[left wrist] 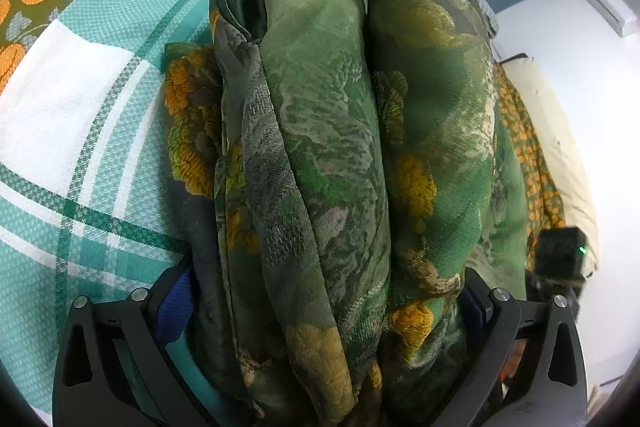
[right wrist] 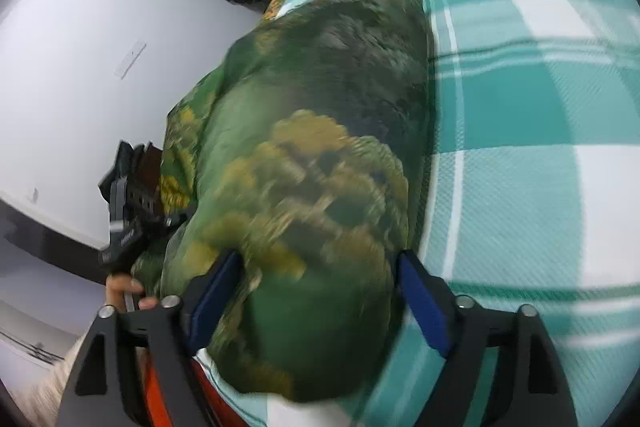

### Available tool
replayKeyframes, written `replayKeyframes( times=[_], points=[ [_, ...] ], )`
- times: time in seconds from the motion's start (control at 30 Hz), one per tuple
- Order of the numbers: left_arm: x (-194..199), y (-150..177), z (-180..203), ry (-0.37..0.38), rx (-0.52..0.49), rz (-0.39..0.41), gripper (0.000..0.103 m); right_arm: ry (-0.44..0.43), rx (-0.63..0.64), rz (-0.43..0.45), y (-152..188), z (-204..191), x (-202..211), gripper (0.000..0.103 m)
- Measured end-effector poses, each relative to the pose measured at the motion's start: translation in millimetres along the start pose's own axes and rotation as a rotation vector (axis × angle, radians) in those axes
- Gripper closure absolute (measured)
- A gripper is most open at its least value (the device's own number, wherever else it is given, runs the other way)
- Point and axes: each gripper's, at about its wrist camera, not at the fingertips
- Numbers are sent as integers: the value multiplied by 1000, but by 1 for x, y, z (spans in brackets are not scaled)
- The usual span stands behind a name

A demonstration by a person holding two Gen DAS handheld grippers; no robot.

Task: Fold large clothes

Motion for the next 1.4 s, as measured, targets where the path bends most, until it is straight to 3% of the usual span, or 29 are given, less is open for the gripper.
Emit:
replayKeyframes(
  times=[0.1,0.2,0.3,0.37,0.47,0.6,0.73,0.9,1.03,1.1,1.17,1.27,1.33,1.4],
  points=[
    [-6,-4,0,-5,11,10,0,-86,-101,-23,-4,17,-19,16],
    [-9,-2,1,-15,31,19,0,-68,-91,-13,-7,10,-24,19],
    [-2,5,14,-25,19,44,22,-35,-40,5,1,-6,-11,34],
    [9,11,28,-40,-7,75,37,-18,38,28,3,-24,-1,38],
    [27,16,47,-17,-20,115,41,0,133,66,4,-52,14,39],
    [40,10,76,53,-34,160,41,-26,190,152,-4,-69,46,39],
    [31,-24,108,69,-70,185,41,-47,214,216,-35,-62,71,39],
    [-11,-77,145,61,-108,195,41,-57,192,263,-84,-36,75,39],
    [-55,-102,146,52,-112,169,39,-63,144,270,-109,8,77,39],
    [-86,-106,134,33,-85,125,35,-55,111,247,-115,29,68,39],
    [-109,-101,122,-5,-57,96,22,-32,59,197,-119,50,53,38],
    [-105,-91,112,11,-62,144,3,-46,-15,143,-108,71,39,26],
    [-93,-87,111,10,-66,156,3,-48,-18,158,-101,70,45,22],
    [-73,-83,115,-37,-92,196,5,-19,-20,153,-97,62,54,21]
  ],
)
Point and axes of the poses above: each gripper's, at about its wrist camera, not at the fingertips, and x roughly against the way its jaws point, z to its right, y to its underside, and after that the axes turned 4 degrees about x, right-handed
